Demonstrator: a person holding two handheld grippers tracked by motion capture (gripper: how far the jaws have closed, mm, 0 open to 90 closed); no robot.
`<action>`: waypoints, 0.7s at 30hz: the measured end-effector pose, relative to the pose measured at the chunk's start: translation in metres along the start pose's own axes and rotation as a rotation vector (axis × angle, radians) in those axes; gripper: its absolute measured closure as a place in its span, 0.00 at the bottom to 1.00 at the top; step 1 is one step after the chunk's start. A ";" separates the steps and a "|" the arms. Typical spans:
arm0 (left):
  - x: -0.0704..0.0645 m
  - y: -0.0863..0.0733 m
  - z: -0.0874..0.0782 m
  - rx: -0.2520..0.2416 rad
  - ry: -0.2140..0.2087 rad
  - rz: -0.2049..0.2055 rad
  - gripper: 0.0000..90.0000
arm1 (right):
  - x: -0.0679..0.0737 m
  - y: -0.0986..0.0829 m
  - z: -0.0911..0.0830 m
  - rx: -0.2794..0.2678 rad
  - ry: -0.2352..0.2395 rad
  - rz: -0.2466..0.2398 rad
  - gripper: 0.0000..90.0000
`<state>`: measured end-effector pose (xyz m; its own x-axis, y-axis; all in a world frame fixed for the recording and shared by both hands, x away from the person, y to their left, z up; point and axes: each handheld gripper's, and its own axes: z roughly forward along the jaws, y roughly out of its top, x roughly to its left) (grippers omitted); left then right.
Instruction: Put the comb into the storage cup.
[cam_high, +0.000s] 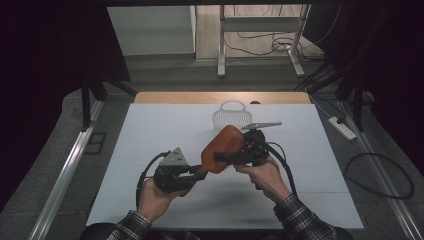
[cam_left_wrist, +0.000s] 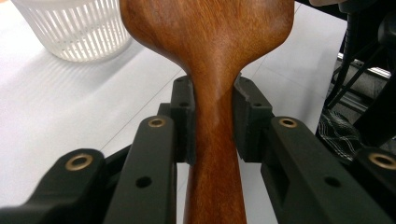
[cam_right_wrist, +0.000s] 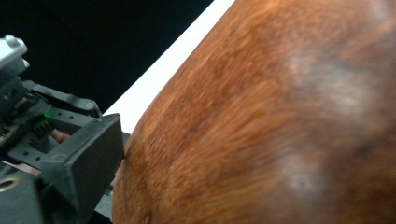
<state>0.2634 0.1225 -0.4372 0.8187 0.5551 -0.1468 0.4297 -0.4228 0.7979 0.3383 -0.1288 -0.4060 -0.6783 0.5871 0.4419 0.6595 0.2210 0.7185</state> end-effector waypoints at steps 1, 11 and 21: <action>0.000 0.000 0.000 -0.002 -0.002 0.001 0.80 | 0.000 0.000 0.000 -0.003 0.006 0.006 0.06; -0.002 0.000 0.002 0.000 0.004 0.012 0.80 | -0.004 0.001 -0.002 -0.021 0.096 0.088 0.34; -0.004 -0.001 0.010 0.043 0.012 0.040 0.80 | -0.012 0.001 -0.006 -0.003 0.209 0.184 0.54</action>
<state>0.2637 0.1131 -0.4435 0.8310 0.5456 -0.1085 0.4133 -0.4749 0.7770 0.3450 -0.1406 -0.4072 -0.5998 0.4436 0.6659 0.7769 0.1236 0.6174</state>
